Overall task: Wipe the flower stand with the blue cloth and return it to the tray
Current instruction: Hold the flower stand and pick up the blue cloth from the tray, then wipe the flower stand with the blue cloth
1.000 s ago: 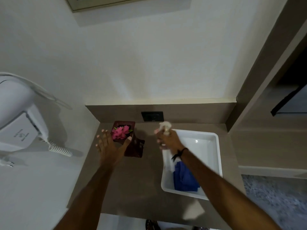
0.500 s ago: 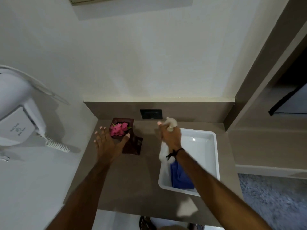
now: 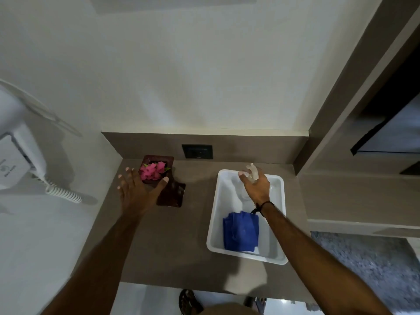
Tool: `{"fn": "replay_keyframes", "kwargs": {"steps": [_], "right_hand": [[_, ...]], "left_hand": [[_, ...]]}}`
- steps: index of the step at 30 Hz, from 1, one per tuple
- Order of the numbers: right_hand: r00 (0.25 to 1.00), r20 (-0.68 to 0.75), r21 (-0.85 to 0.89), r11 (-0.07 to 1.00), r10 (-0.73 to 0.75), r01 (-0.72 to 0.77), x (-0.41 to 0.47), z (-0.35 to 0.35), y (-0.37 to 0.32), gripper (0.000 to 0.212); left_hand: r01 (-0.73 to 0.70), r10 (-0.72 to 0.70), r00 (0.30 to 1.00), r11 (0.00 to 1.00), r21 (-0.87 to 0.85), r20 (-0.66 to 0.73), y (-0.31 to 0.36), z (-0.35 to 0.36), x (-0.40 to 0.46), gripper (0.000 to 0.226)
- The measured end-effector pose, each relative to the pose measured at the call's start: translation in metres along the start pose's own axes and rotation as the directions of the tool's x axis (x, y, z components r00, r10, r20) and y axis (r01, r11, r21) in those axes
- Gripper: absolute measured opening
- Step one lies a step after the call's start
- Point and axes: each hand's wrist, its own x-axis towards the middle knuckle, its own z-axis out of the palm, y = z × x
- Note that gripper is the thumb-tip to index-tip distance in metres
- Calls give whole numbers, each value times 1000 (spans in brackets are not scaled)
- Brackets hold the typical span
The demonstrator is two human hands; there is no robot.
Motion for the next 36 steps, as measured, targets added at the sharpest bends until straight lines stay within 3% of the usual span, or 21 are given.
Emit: {"fn": "replay_keyframes", "kwargs": {"steps": [3,5,10,13,16,19,23,25,29,33,36], "right_hand": [[992,-19,-60,990,128,-129,-24,-9,26,96],[984,-17,-149,973,177,-178,-42,-15,47,107],[956,69,-476,851,287,-221,-67,-15,75,78],[906,122,-430,844,405,-320,-67,-12,74,76],[840,247,-269,867,482,-419,-65,-11,64,66],[857,292,-123,905,425,-407,-67,-7,42,48],[910,315,194,920,271,-341,-66,19,1,27],[940,298,161,962,167,-222,-63,44,-23,24],[976,205,45,995,77,-88,-65,101,-70,38],[944,331,221,971,14,-92,-88,152,-76,32],[927,374,148,988,-15,-44,-101,172,-51,31]], "left_hand": [[-3,3,1000,1000,-2,7,-1,1,0,139],[-3,3,1000,1000,2,11,-1,1,1,136],[1,-1,1000,1000,-3,18,-2,3,0,132],[3,-3,1000,1000,-14,21,-1,2,-1,132],[8,-7,1000,1000,-26,27,1,1,-1,132],[13,-12,1000,999,-34,28,1,0,-2,132],[19,-18,999,999,-41,42,2,1,-2,132],[31,-28,999,998,-51,46,2,0,-2,132],[34,-32,999,997,-63,25,2,2,-1,129],[35,-37,999,996,-80,-24,1,6,-1,128],[33,-34,999,995,-90,-8,-2,9,0,133]]}}
